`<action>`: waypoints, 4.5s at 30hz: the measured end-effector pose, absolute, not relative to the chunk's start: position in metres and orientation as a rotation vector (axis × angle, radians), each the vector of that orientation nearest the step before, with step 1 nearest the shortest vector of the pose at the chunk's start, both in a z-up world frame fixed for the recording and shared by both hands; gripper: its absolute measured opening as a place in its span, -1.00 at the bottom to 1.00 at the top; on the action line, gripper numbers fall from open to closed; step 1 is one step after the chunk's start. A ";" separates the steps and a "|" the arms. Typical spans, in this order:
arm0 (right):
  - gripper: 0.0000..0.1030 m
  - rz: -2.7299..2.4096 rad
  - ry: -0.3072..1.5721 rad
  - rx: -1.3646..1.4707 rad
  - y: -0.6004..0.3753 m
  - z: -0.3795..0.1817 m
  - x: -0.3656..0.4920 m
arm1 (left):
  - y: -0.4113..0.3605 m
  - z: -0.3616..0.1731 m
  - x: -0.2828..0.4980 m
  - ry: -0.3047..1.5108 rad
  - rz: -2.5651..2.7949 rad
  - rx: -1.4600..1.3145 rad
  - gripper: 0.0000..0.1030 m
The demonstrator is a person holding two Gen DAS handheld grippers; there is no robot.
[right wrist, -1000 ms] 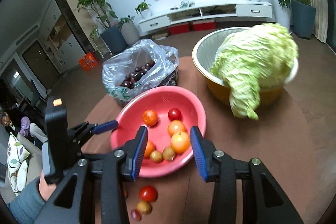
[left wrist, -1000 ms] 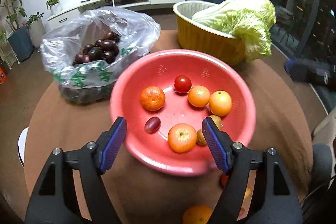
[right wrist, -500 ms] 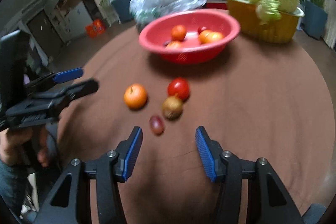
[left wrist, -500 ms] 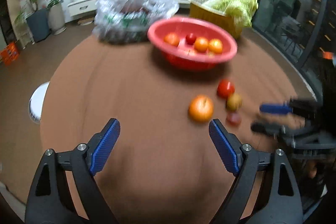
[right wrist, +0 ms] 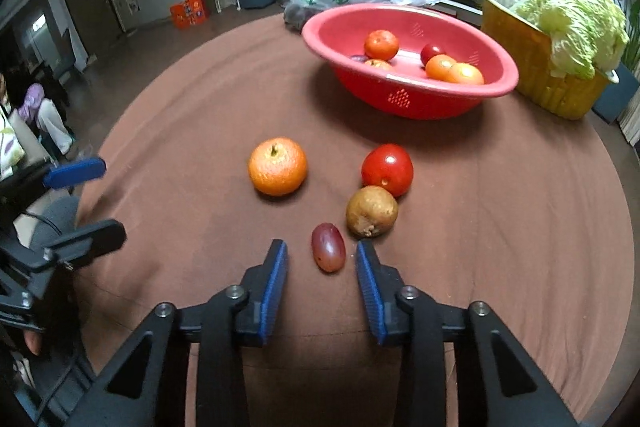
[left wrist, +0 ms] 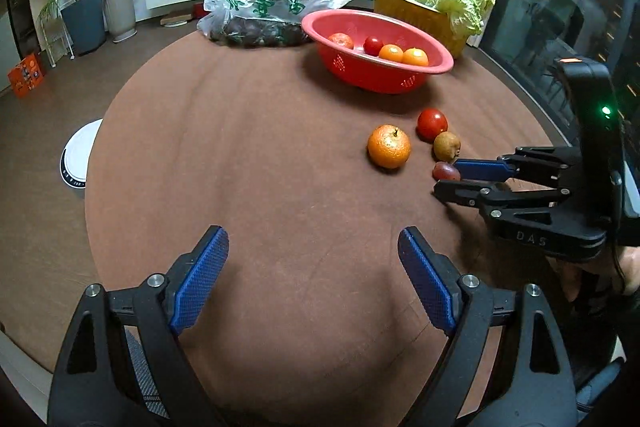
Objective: Organize fruits
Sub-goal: 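Grasp a tangerine with the left gripper while the right gripper grasps a red grape, then carry tangerine and grape over the red bowl and open both grippers, then withdraw from the bowl and grasp a brown potato with the left gripper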
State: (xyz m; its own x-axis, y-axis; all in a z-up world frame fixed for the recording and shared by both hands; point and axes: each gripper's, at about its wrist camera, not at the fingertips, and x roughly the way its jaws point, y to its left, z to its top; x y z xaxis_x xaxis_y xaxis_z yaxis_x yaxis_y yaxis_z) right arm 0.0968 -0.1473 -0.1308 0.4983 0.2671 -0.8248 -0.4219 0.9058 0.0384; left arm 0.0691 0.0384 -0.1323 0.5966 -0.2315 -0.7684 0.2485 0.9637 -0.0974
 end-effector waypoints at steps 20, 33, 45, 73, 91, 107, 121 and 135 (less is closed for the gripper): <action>-0.65 0.456 0.938 -0.011 -0.181 -0.103 0.087 | -0.010 -0.130 0.133 0.885 -0.386 0.173 0.68; -0.65 0.413 0.913 0.097 -0.219 -0.093 0.089 | -0.050 -0.156 0.170 0.958 -0.449 0.255 0.15; -0.65 0.413 0.896 0.134 -0.230 -0.085 0.096 | -0.052 -0.154 0.172 0.961 -0.490 0.211 -0.34; -0.65 0.345 0.935 -0.005 -0.216 -0.080 0.252 | -0.061 -0.116 0.332 0.905 -0.443 0.122 -0.34; -0.52 0.330 0.940 -0.038 -0.212 -0.087 0.258 | -0.067 -0.126 0.341 0.896 -0.432 0.124 -0.32; -0.48 0.325 0.917 -0.055 -0.215 -0.080 0.240 | -0.067 -0.122 0.338 0.890 -0.434 0.114 0.06; -0.41 0.367 0.840 0.015 -0.224 -0.055 0.156 | -0.035 -0.079 0.271 0.786 -0.416 0.034 0.70; -0.24 0.311 0.921 0.162 -0.251 -0.102 0.085 | -0.075 -0.137 0.155 0.910 -0.451 0.149 0.78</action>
State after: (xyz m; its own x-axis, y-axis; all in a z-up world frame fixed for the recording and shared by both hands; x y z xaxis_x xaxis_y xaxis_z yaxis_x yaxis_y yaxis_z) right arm 0.0847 -0.2507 -0.1021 0.5649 0.3320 -0.7554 -0.1942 0.9433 0.2694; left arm 0.1547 -0.0753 -0.1374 0.5276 -0.3139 -0.7894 0.4379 0.8967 -0.0640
